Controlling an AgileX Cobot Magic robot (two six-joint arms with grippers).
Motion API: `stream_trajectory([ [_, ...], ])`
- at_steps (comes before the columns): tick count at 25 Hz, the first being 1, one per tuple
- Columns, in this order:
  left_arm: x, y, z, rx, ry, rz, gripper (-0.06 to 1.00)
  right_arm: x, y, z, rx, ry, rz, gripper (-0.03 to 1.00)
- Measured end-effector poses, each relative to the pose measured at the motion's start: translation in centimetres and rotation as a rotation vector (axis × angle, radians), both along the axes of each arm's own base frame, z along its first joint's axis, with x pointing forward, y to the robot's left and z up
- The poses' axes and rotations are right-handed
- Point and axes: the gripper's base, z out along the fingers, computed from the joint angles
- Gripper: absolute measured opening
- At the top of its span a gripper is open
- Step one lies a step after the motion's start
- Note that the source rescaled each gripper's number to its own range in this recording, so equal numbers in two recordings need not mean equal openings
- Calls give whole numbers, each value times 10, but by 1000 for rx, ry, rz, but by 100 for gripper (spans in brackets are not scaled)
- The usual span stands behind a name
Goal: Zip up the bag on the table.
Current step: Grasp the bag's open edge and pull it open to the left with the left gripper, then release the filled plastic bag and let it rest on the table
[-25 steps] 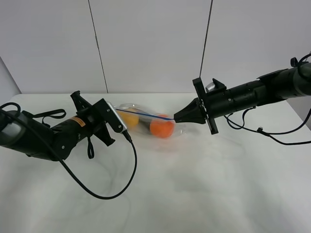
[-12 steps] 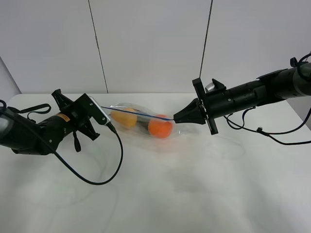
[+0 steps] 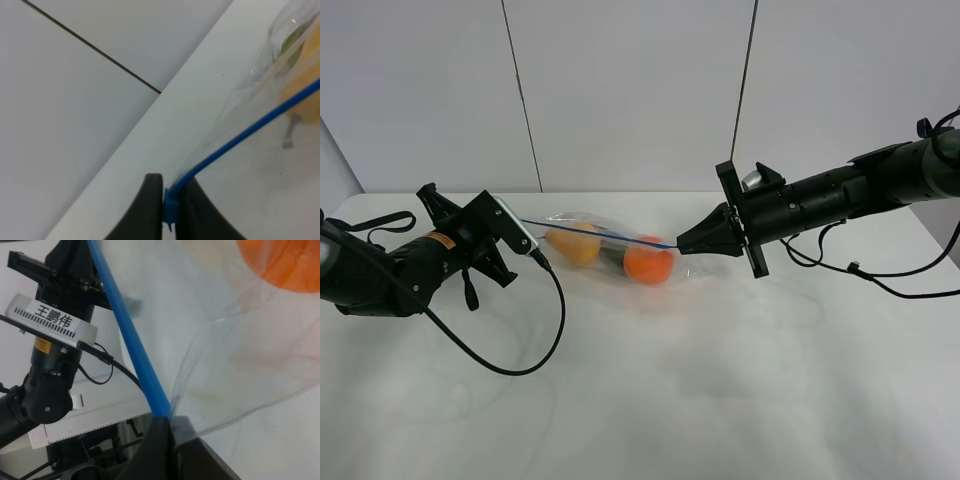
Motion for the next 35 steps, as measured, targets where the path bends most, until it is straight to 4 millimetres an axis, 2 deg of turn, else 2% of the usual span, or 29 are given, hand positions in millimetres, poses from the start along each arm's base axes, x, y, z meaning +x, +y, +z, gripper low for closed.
stream_trajectory([
  [2, 0, 0, 0, -26, 2, 6, 6, 0, 0, 0, -4, 0, 5, 0],
  [4, 0, 3, 0, -65, 5, 36, 19, -2, -1, -1, -13, 2, 21, 0],
  [7, 2, 12, 0, -95, 7, 81, 61, -2, -1, -1, -16, 2, 26, 0],
  [8, 2, 16, 0, -103, 7, 96, 71, -2, -2, -1, -16, 2, 26, 0],
  [9, 3, 20, 0, -113, 6, 110, 80, -2, -2, -1, -16, 2, 26, 0],
  [11, 4, 31, 0, -149, 5, 155, 89, -2, -2, -1, -16, 2, 26, 0],
  [14, 4, 52, -1, -276, 7, 252, 93, -2, -2, -1, -18, 2, 26, 0],
  [16, 3, 68, -5, -452, 36, 355, 94, -2, -2, -1, -18, 2, 26, 0],
  [19, 2, 77, -10, -580, 98, 433, 95, -2, -2, -1, -18, 2, 26, 0],
  [23, 10, 77, -14, -635, 264, 482, 95, -2, -2, -1, -17, 2, 26, 0],
  [27, 22, 71, -10, -648, 486, 501, 95, -2, -2, -1, -16, 3, 26, 0],
  [30, 30, 65, -1, -646, 685, 508, 95, -2, -2, -1, -16, 3, 26, 0],
  [35, 28, 56, 20, -669, 1032, 571, 95, -2, -2, -1, -16, 3, 26, 0],
])
